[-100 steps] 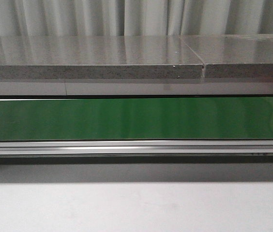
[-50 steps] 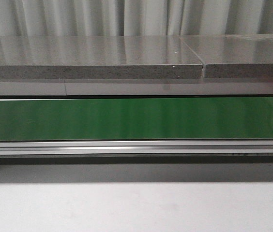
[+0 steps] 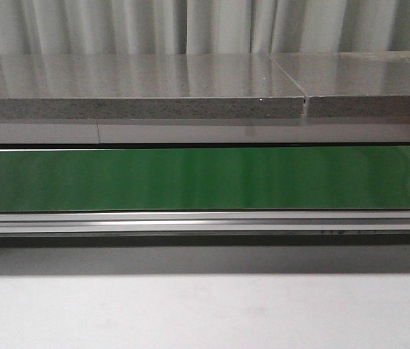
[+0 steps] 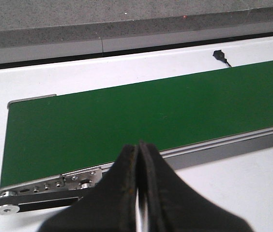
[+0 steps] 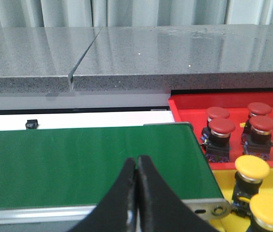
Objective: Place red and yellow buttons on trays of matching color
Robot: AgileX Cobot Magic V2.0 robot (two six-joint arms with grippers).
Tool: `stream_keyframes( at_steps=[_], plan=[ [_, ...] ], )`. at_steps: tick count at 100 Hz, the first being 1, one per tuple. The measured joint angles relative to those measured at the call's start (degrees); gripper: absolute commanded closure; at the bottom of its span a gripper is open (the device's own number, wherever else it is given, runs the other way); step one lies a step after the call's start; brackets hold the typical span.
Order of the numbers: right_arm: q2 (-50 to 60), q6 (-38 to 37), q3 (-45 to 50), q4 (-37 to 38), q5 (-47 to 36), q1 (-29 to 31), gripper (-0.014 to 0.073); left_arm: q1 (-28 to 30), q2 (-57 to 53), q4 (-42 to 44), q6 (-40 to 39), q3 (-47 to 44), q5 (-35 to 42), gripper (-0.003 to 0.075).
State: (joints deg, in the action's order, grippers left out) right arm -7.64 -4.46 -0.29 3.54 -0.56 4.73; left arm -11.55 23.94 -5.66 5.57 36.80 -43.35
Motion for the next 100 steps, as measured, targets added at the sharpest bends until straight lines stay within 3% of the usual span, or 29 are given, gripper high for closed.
stream_keyframes(
  at_steps=[23,100],
  plan=[
    [7.9,0.3,1.9,-0.2,2.7,0.0,0.0659,0.0,0.0,0.0,0.0,0.0,0.0,0.0741],
    [8.1,0.3,1.9,-0.3,3.7,0.0,0.0659,0.0,0.0,-0.1,0.0,0.0,0.0,0.0741]
  ],
)
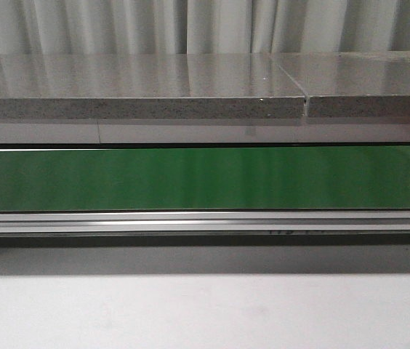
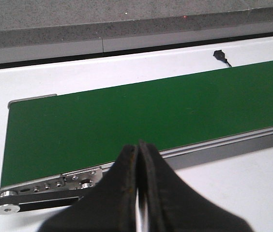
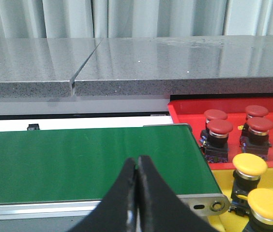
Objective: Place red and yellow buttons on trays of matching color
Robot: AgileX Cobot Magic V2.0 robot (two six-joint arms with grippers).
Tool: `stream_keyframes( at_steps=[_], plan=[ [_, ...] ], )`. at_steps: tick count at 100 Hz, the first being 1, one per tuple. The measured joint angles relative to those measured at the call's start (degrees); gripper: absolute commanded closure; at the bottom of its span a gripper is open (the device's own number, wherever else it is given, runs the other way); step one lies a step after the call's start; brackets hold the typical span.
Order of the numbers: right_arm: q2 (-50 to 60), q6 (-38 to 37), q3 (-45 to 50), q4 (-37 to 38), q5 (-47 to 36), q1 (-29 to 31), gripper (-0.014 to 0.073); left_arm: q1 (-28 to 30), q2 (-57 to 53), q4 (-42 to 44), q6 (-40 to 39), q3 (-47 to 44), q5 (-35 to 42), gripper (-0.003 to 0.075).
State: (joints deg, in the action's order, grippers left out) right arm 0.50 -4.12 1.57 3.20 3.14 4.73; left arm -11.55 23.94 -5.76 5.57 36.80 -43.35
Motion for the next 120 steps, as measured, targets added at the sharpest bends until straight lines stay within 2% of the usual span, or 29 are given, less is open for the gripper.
stream_keyframes(
  at_steps=[39,51,84,120],
  plan=[
    [0.0,0.0,0.0,0.0,0.1,0.0,0.0659,0.0,0.0,0.2,0.0,-0.8,0.6,0.0741],
    [0.0,0.0,0.0,0.0,0.3,0.0,0.0659,1.3,-1.1,1.5,-1.1,-4.4,7.4,0.0741],
    [0.0,0.0,0.0,0.0,0.3,0.0,0.0659,5.6,-9.9,2.4,-1.4,-23.9,35.2,0.0741],
    [0.1,0.0,0.0,0.0,0.3,0.0,0.0659,7.6,-21.8,2.8,-1.5,-35.7,40.4,0.0741]
  ],
)
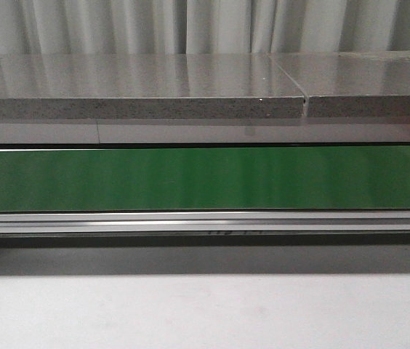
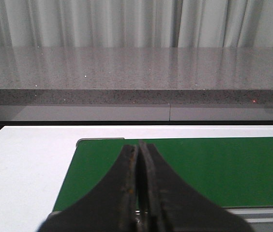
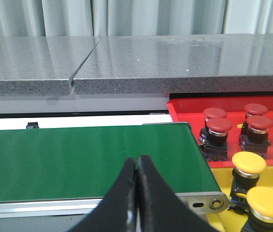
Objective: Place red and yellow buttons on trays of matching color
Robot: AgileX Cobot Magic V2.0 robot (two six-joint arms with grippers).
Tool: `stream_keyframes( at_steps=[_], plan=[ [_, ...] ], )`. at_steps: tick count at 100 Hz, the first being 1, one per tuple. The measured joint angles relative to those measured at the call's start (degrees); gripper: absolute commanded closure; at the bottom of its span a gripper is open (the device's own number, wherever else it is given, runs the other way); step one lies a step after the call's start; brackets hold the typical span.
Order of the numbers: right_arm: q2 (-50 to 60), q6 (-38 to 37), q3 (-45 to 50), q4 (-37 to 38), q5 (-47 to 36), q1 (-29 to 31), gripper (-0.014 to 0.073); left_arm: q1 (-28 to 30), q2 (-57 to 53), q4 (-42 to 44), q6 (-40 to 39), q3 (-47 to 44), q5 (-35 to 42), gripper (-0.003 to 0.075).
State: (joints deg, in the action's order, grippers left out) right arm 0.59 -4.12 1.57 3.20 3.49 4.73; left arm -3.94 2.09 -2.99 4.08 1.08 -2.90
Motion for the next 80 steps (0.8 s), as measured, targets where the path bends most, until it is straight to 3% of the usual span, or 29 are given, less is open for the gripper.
stream_keyframes(
  at_steps=[13,80],
  plan=[
    [0.0,0.0,0.0,0.0,0.1,0.0,0.0659,0.1,-2.3,0.0,0.0,-0.7,2.9,0.0741],
    [0.0,0.0,0.0,0.0,0.1,0.0,0.0659,0.1,-2.3,0.0,0.0,-0.7,2.1,0.0741]
  ],
)
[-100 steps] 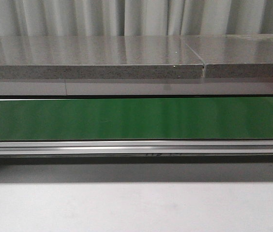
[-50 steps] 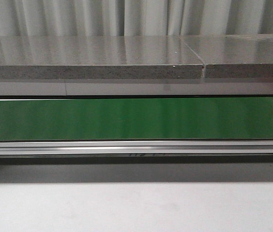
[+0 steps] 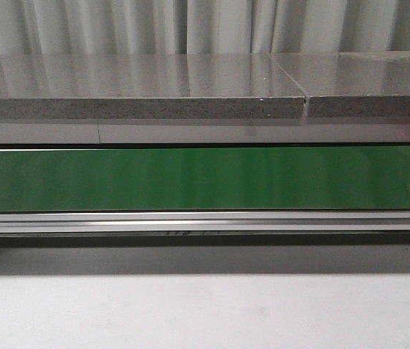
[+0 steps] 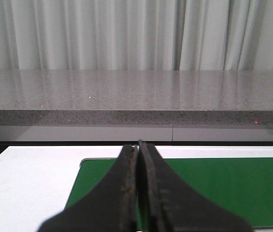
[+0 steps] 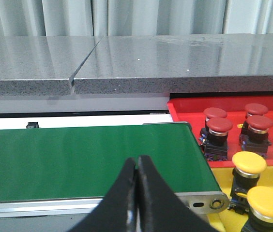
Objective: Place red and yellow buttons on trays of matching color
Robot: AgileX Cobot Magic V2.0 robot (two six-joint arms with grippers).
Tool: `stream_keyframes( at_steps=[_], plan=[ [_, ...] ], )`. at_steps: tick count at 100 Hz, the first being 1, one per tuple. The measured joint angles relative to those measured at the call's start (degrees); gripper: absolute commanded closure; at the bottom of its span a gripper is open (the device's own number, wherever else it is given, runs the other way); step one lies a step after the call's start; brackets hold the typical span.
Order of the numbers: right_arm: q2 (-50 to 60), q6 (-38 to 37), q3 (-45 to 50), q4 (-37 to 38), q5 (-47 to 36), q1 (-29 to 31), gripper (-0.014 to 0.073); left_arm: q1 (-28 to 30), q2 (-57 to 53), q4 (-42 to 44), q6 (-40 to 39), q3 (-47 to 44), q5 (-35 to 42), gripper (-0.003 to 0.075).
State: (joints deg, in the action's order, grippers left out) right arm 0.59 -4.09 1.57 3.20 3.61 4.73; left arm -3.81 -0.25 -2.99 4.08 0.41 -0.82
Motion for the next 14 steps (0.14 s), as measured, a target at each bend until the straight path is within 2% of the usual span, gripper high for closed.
stream_keyframes(
  at_steps=[14],
  plan=[
    [0.0,0.0,0.0,0.0,0.0,0.0,0.0659,0.0,0.0,0.0,0.0,0.0,0.0,0.0741]
  ],
)
